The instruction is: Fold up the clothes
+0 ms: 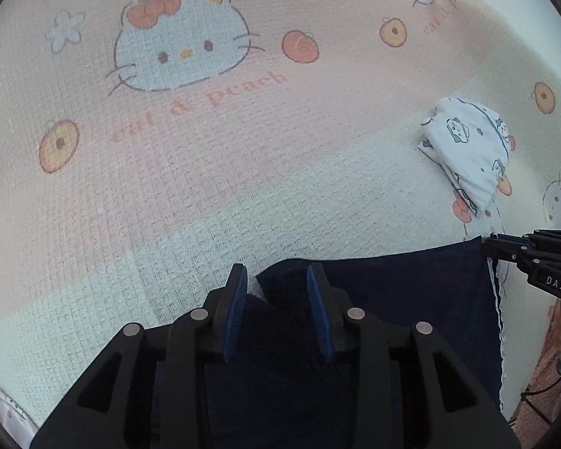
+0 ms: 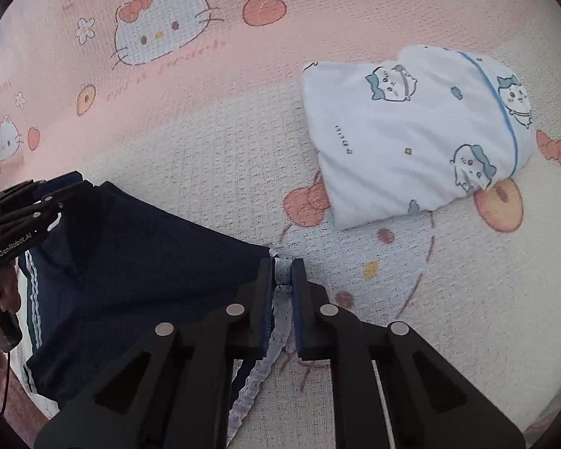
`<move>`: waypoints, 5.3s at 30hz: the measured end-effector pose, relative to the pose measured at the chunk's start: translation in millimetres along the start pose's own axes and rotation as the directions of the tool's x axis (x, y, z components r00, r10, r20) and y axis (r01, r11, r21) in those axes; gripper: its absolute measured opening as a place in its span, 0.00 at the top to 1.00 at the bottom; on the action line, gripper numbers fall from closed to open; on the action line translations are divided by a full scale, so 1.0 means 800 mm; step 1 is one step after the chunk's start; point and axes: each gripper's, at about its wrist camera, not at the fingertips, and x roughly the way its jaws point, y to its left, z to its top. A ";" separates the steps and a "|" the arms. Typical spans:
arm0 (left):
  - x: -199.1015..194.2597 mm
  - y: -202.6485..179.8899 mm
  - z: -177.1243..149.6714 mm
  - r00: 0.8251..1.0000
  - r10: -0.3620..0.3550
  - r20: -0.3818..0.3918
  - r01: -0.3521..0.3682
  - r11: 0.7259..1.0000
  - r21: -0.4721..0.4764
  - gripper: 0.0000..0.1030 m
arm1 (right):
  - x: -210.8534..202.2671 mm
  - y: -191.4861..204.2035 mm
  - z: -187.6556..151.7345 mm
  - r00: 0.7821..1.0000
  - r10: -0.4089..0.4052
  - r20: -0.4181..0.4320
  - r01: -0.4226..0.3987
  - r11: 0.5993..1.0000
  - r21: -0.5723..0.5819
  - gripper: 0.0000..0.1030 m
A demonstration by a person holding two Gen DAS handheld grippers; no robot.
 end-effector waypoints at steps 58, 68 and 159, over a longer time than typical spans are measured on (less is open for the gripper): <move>-0.112 0.078 -0.206 0.995 -0.071 -0.067 0.056 0.977 -0.208 0.58 | 0.045 0.168 0.004 0.976 0.099 -0.193 -0.128 0.982 -0.141 0.63; -0.131 0.082 -0.277 0.938 0.186 -0.293 -0.248 0.950 -0.192 0.58 | 0.009 0.164 -0.107 0.960 0.114 -0.255 -0.139 0.987 -0.082 0.58; -0.037 0.197 -0.103 0.988 0.126 -0.091 -0.134 0.987 -0.087 0.95 | 0.104 0.308 0.120 0.983 0.146 -0.107 -0.176 0.909 -0.378 0.59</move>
